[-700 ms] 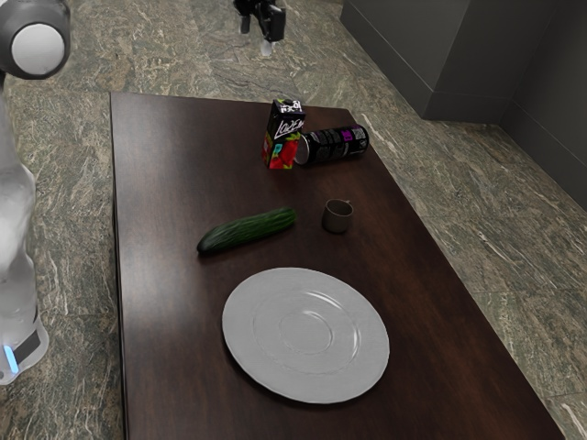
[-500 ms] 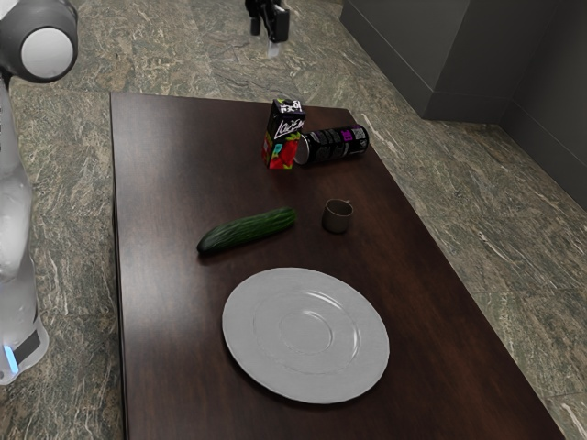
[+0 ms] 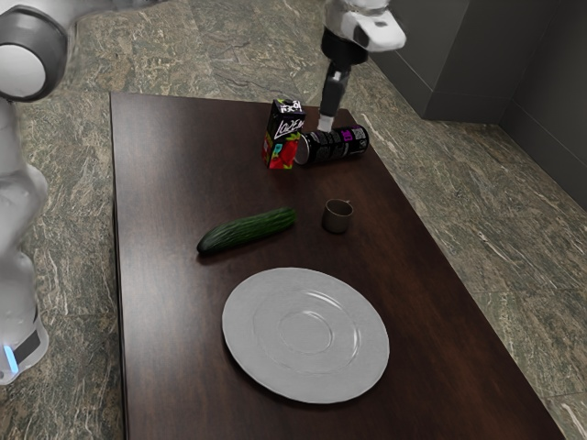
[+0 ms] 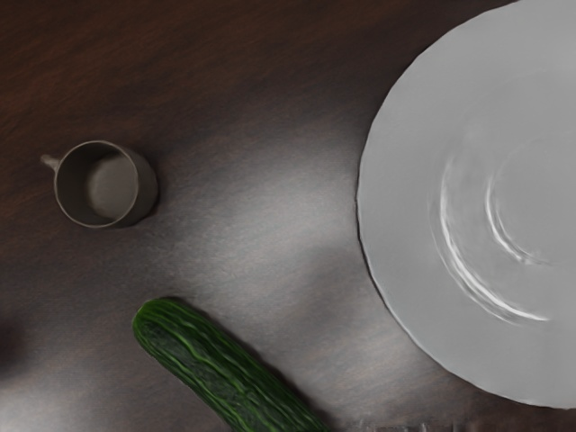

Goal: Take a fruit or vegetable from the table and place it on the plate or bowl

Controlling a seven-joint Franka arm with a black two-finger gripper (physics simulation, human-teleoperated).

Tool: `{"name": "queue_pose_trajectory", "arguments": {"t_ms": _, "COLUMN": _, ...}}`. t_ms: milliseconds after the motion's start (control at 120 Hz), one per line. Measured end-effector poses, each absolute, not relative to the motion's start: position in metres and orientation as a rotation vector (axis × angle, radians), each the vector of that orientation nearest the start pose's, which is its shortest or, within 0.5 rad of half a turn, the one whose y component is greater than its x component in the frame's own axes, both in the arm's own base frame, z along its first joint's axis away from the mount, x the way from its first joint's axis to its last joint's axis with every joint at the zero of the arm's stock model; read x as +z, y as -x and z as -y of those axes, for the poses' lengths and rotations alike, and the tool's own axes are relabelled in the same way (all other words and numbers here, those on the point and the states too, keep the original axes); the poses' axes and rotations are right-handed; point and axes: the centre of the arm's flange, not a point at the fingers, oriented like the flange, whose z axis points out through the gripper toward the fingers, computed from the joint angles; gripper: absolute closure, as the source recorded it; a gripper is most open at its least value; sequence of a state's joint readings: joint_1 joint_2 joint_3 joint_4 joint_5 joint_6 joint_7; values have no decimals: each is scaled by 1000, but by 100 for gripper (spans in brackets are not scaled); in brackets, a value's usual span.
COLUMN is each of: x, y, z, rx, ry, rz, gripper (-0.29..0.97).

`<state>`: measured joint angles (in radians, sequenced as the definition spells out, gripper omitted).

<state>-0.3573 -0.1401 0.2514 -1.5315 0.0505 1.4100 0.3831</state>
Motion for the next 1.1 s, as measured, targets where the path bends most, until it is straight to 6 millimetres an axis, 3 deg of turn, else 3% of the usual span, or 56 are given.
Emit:
{"name": "queue_pose_trajectory", "arguments": {"t_ms": 42, "x": 678, "y": -476, "z": -54, "rx": 8, "ry": 3100, "rz": -477, "gripper": 2}}
{"name": "queue_pose_trajectory", "arguments": {"t_ms": 67, "x": 661, "y": -461, "z": -87, "rx": 29, "ry": 3124, "rz": -354, "gripper": 2}}
{"name": "queue_pose_trajectory", "arguments": {"t_ms": 100, "x": 640, "y": -444, "z": -111, "rx": 47, "ry": 3139, "rz": -243, "gripper": 2}}
{"name": "queue_pose_trajectory", "arguments": {"t_ms": 142, "x": 624, "y": -435, "z": -120, "rx": 44, "ry": 3136, "rz": -168, "gripper": 2}}
{"name": "queue_pose_trajectory", "arguments": {"t_ms": 242, "x": 612, "y": -439, "z": -108, "rx": -17, "ry": 3118, "rz": -145, "gripper": 2}}
{"name": "queue_pose_trajectory", "arguments": {"t_ms": 467, "x": 575, "y": -439, "z": -34, "rx": -60, "ry": 3082, "rz": -245, "gripper": 2}}
{"name": "queue_pose_trajectory", "arguments": {"t_ms": 592, "x": 533, "y": -430, "z": -28, "rx": 19, "ry": 3112, "rz": -153, "gripper": 2}}
{"name": "queue_pose_trajectory", "arguments": {"t_ms": 733, "x": 515, "y": -429, "z": -18, "rx": 33, "ry": 3135, "rz": -94, "gripper": 2}}
{"name": "queue_pose_trajectory", "arguments": {"t_ms": 1100, "x": 463, "y": -449, "z": -31, "rx": 29, "ry": 3184, "rz": 46, "gripper": 2}}
